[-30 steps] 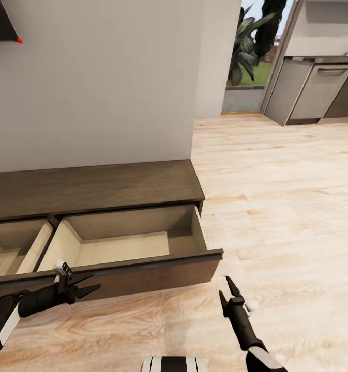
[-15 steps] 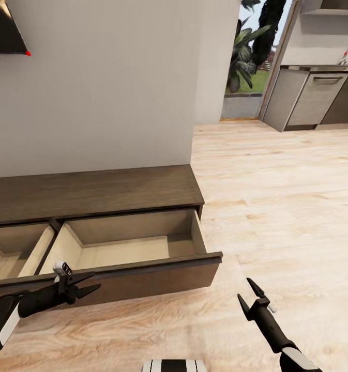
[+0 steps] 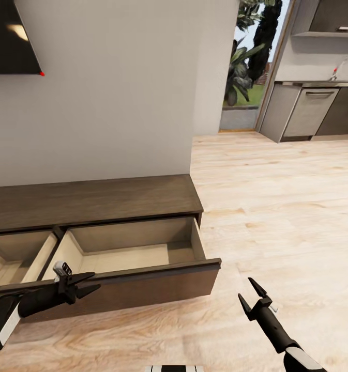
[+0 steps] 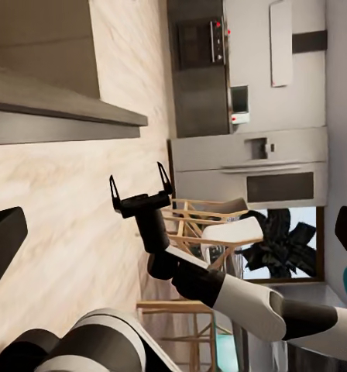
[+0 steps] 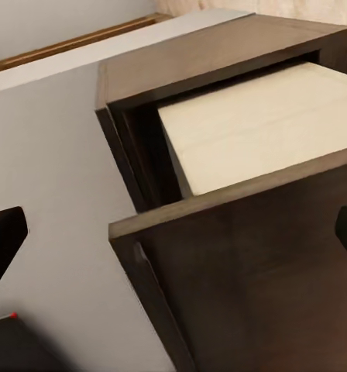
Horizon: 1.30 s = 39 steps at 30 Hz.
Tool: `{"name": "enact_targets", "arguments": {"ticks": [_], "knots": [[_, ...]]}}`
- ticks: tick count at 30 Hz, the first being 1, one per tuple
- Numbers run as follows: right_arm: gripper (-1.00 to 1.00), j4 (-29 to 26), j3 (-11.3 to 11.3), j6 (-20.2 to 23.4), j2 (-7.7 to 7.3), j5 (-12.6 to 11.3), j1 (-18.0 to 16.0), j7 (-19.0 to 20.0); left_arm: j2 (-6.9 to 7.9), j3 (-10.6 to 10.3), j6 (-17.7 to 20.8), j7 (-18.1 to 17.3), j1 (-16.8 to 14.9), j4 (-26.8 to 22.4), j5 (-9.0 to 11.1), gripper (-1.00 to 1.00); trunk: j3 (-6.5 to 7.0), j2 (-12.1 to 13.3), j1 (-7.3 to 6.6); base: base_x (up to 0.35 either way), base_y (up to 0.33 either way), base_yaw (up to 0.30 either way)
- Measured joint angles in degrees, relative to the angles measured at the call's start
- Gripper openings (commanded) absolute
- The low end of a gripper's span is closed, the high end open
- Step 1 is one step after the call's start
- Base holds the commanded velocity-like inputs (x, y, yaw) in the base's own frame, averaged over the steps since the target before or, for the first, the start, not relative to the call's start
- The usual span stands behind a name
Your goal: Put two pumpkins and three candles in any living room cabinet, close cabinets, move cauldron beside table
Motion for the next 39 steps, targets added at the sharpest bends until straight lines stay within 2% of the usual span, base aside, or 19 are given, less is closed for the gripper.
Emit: {"name": "enact_targets", "arguments": {"ticks": [4, 9, 15, 21, 31, 35, 36, 39], "knots": [[1.0, 0.49, 0.08, -0.15, -1.03, 0.04, 0.13, 0.6, -0.04, -0.05, 0.0, 0.0, 0.0, 0.0, 0.0, 1.0, 0.89, 0.05, -0.1, 0.0, 0.0, 0.0], [1.0, 1.57, 0.17, -0.93, -2.17, 1.2, 0.25, 5.43, -0.34, -0.08, 0.0, 0.0, 0.0, -0.17, 0.0, 1.0, 2.0, 0.12, -0.23, 0.0, 0.0, 0.0], [1.0, 2.3, 0.18, -1.1, -2.3, 1.91, 0.29, 7.29, -0.35, -0.05, 0.0, 0.0, 0.0, -0.13, 0.0, 1.0, 3.33, 0.2, -0.39, 0.0, 0.0, 0.0], [1.0, 5.21, 0.23, -1.19, -2.29, 4.3, 0.48, 11.69, -0.43, -0.06, -0.02, 0.0, 0.0, -0.16, 0.0, 1.0, 4.66, 0.28, -0.54, 0.0, 0.0, 0.0], [1.0, 11.29, 0.22, -2.83, -2.35, 4.83, 1.14, 12.53, -0.45, -0.08, 0.0, 0.0, 0.0, -0.14, 0.0, 1.0, 6.87, 0.42, -0.8, 0.0, 0.0, 0.0], [1.0, 12.13, 0.25, -3.27, -2.35, 5.23, 1.5, 12.37, -0.62, -0.08, 0.0, 0.0, 0.0, -0.19, -0.02, 1.0, 7.59, 2.01, -1.67, 0.0, 0.0, 0.0], [1.0, 12.83, 0.31, -5.75, -2.29, 6.06, 1.61, 12.35, -0.65, -0.08, -0.02, 0.0, 0.0, -0.19, -0.06, 1.0, 7.77, 2.41, -1.89, 0.0, 0.0, 0.0], [1.0, 13.11, 0.33, -9.29, -2.27, 8.11, 1.64, 12.41, -0.65, -0.08, -0.01, 0.0, 0.0, -0.19, -0.05, 1.0, 8.31, 3.62, -2.55, 0.0, 0.0, 0.0]]}}
